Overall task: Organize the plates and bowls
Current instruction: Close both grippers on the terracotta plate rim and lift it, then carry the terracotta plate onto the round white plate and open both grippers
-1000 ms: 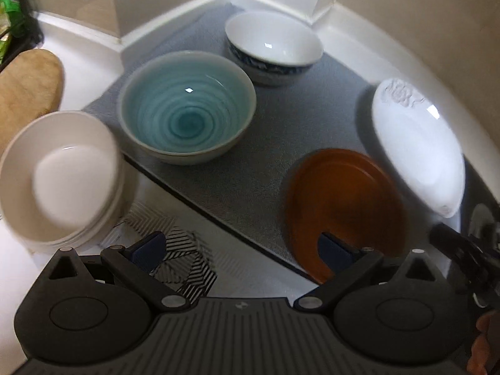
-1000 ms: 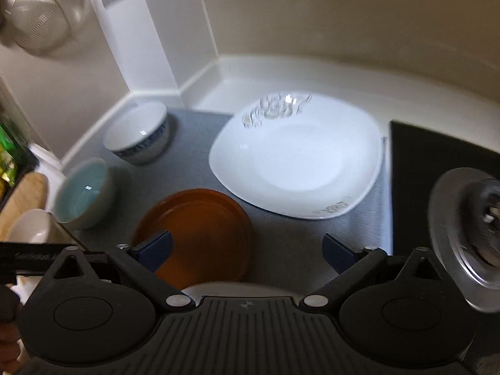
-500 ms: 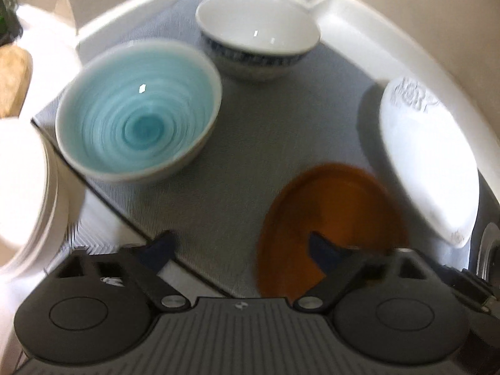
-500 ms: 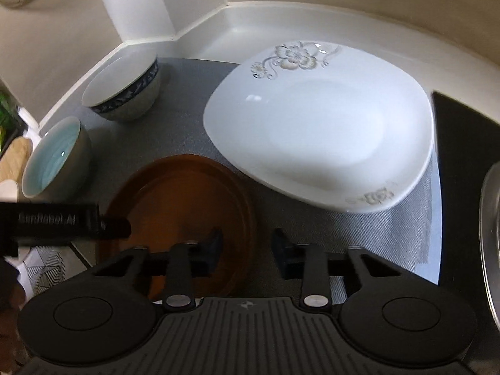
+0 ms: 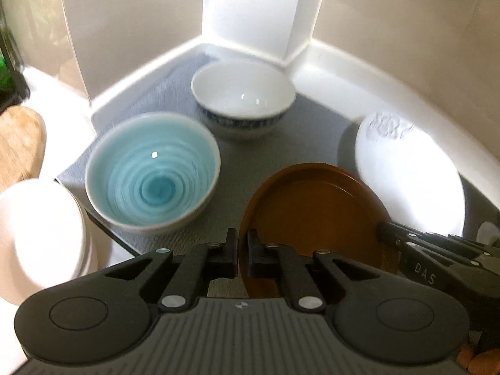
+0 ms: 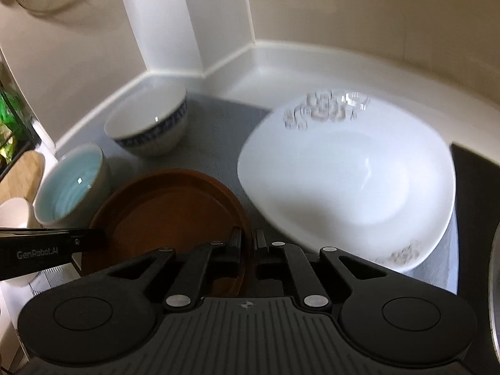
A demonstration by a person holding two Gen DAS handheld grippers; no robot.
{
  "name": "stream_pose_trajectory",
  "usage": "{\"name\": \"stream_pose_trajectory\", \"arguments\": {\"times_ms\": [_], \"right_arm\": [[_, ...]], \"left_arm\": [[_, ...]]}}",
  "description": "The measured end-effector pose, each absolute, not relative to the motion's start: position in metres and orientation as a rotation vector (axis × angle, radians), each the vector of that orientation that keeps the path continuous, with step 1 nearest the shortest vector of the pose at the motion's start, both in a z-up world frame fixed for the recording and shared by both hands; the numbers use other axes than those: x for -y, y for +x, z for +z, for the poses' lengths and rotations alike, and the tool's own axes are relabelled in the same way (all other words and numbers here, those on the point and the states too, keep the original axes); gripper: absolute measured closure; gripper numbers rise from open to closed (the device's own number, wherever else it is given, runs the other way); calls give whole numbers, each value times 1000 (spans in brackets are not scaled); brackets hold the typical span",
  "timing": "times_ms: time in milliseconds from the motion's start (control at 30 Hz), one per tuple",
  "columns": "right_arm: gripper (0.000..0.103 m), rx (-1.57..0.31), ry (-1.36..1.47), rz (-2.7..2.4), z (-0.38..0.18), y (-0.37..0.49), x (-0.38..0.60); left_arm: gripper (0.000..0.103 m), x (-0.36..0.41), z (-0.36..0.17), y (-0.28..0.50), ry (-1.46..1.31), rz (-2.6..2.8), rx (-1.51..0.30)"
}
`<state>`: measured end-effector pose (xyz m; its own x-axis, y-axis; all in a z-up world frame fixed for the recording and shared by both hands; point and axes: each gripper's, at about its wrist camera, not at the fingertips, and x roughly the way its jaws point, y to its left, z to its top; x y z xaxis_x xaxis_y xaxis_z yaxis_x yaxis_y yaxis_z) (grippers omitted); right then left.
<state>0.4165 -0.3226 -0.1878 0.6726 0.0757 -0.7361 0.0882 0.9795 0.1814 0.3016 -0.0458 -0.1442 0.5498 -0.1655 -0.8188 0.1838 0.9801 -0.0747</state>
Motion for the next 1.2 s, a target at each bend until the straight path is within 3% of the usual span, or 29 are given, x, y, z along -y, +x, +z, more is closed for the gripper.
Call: {"name": "stream_pose_trajectory", "arguments": {"times_ms": [533, 1200], "right_arm": [[95, -705, 196, -114, -118, 333, 332], [95, -867, 277, -317, -173, 220, 338]], "left_arm": [[98, 56, -88, 248, 57, -444, -963], [98, 81, -148, 177, 297, -662, -1104]]}}
